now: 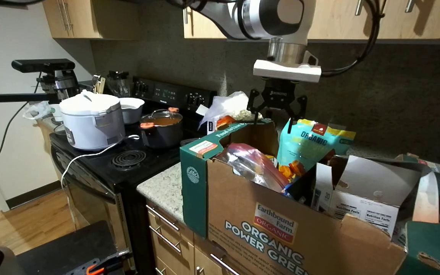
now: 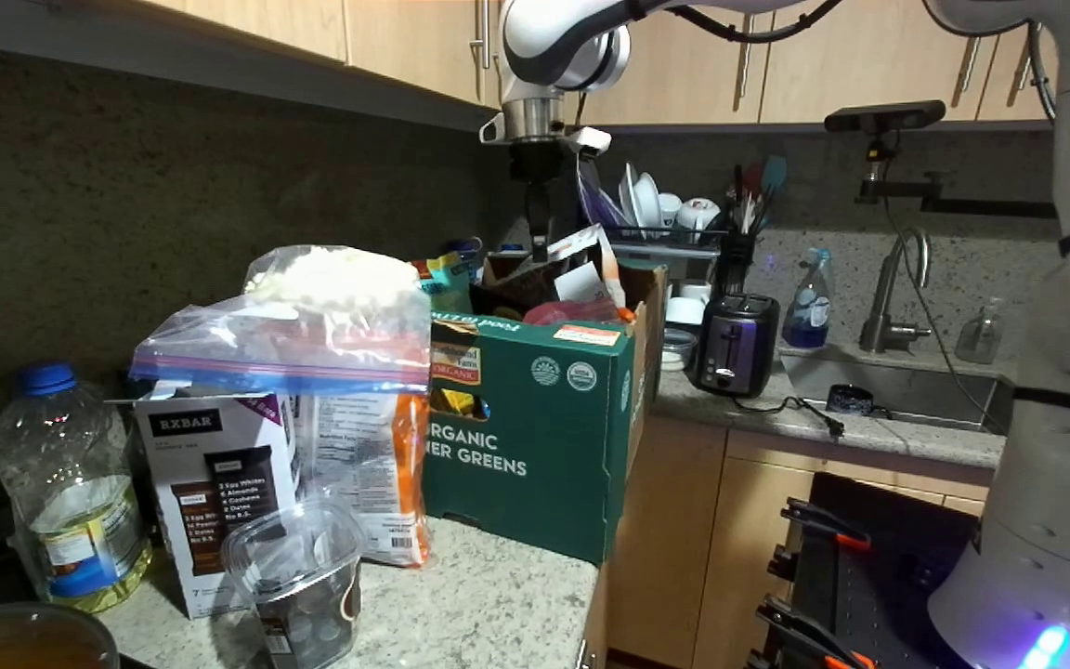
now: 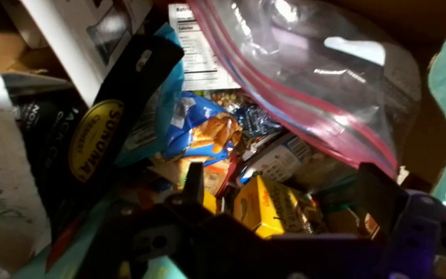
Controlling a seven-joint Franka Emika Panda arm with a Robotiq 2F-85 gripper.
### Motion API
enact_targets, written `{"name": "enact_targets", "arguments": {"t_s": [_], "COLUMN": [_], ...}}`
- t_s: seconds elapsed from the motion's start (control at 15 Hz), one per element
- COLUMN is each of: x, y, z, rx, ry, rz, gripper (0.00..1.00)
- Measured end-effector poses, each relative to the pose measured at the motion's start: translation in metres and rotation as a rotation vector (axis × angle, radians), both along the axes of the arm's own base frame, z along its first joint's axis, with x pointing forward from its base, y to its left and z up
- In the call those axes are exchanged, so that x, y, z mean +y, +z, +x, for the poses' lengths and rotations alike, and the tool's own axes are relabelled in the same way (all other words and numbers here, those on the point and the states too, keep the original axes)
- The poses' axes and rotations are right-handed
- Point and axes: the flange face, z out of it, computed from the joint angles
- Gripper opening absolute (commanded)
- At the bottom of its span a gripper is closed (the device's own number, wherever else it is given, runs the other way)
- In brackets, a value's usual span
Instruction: Take out two products out of the box and put them on the counter
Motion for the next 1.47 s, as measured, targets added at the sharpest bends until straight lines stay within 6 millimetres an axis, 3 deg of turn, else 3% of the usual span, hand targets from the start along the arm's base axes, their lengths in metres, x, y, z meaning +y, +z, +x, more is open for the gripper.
{"name": "enact_targets", "arguments": {"t_s": [0.2, 0.47, 0.8, 1.07, 1.47], "x": [-0.008, -0.032, -0.063, -0.07, -0.07], "y": [-0.012, -0.026, -0.061, -0.091, -0.096], "z": [0.019, 0.028, 0.018, 0.006, 0.006], "rx": [-0.091, -0.194, -0.218, -0.172, -0.164], "ry": [-0.015, -0.012, -0.042, -0.049, -0.049], "rz": [-0.038, -0.106, -0.125, -0.124, -0.123], "gripper": [1.0, 1.0, 1.0, 1.0, 1.0]}}
